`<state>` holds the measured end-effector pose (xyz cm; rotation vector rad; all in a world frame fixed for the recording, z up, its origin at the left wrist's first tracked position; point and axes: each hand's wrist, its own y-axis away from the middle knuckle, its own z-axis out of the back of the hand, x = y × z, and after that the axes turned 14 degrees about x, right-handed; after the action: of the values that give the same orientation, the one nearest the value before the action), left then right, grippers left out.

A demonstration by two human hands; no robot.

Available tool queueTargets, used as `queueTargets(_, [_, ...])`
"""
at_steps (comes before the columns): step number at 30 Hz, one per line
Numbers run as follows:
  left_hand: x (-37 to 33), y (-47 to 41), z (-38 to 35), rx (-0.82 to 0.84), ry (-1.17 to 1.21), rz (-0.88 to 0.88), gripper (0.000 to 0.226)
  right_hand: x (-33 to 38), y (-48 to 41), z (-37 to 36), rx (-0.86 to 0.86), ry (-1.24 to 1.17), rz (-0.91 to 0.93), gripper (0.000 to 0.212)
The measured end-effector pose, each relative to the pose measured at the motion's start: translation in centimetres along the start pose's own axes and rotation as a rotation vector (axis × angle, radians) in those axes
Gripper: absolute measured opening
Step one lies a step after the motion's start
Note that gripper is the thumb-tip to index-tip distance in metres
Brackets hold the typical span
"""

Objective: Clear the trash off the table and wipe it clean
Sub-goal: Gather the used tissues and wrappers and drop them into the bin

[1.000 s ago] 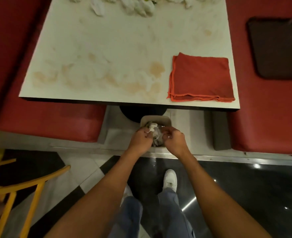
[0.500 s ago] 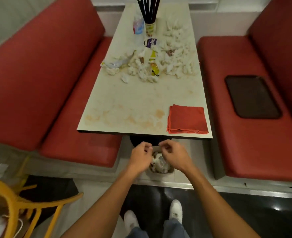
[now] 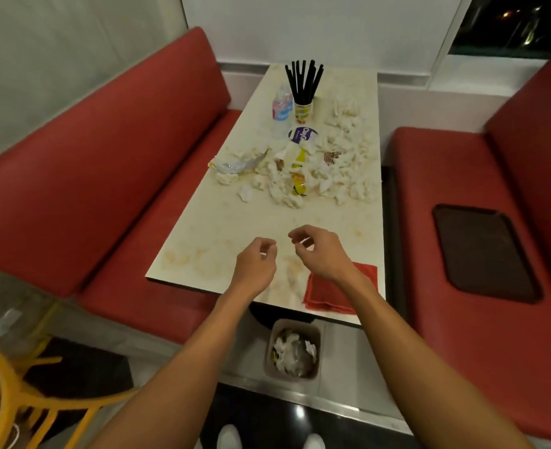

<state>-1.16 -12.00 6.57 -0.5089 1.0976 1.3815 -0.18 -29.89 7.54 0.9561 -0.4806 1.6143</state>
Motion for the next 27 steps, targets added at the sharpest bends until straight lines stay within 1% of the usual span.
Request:
queueTargets(6, [-0.5,-4.5,4.3,-0.075,0.018,-0.018,0.028,2.4,-6.4,0.6,0.01,-0.011,0.022,0.032])
queueTargets(12, [1.1,-11.0,11.0,-0.11,0.084,-0.038,0.028,4.6,-15.4,-1.6,0.002,0.011,0.019,0.037])
queueTargets(16, [3.4,-16.3,15.4,-0.103,0.111,-0.031,0.03,5.5,-23.4,-3.4,-0.004,0.139,-0.011,0.045])
queueTargets(23, [7.1,-23.8,20.4,-0.125,0.093,-0.013,0.029,5.6,-36.1,-6.0,-0.05,0.331,-0.102,0.075])
queueTargets(27, [9.5,-26.5,21.7,-0.131,0.089,0.001,0.029,4.7,-39.9,-7.7,-0.037,0.507,-0.125,0.079])
